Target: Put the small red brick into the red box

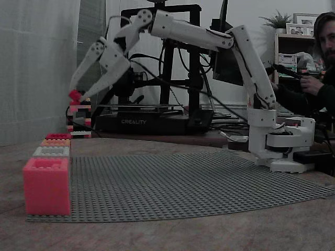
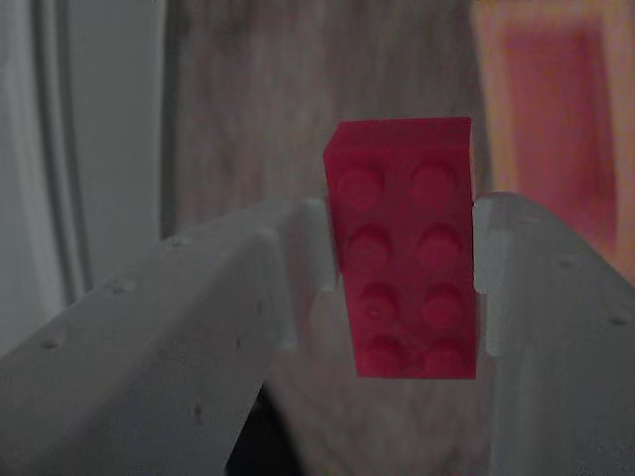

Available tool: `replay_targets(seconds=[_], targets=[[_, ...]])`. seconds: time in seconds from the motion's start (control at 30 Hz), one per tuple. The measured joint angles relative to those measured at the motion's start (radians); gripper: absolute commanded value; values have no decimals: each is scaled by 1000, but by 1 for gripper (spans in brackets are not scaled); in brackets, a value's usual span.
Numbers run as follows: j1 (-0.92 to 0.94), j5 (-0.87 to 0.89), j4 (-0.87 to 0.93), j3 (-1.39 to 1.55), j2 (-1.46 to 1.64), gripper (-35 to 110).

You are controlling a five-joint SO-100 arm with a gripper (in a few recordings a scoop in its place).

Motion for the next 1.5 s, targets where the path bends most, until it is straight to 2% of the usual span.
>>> replay_targets(seconds=[0.13,0.33,0.7,1.23,1.4,1.5], targets=[[51,-40,-153,140,37,0],[98,-14,-267,196,38,0],[127,29,-273,160,-61,0],[173,95,-215,-322,-456,0],[183,100,-212,-394,-503,3],[192,100,-212,-407,-514,9]])
